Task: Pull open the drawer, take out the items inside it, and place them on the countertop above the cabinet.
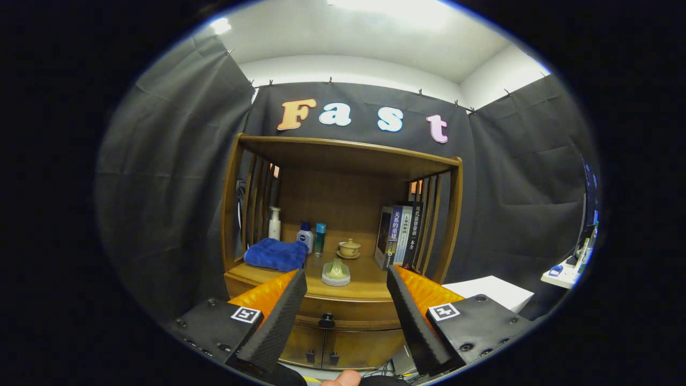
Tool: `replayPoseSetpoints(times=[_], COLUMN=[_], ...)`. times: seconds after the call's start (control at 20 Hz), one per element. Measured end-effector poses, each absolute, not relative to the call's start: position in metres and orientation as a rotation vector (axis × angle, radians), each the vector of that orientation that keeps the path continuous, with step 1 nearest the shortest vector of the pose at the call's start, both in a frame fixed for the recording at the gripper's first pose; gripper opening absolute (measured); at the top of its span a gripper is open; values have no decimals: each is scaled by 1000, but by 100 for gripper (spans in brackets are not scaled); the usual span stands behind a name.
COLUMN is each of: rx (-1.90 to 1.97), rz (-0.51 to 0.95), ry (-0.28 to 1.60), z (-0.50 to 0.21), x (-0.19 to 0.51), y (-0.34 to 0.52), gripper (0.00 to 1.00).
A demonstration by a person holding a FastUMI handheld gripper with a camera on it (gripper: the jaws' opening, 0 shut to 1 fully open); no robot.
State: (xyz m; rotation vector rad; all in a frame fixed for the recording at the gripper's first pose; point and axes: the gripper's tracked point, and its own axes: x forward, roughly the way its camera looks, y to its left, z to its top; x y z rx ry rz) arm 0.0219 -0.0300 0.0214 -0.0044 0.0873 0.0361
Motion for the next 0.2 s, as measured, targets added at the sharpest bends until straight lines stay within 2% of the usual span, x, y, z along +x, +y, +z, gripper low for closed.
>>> replayPoseSetpoints(times=[0.2], rx=[7], rz=[20], ry=[76], z=[22], x=[21], y=[-36], gripper=[98])
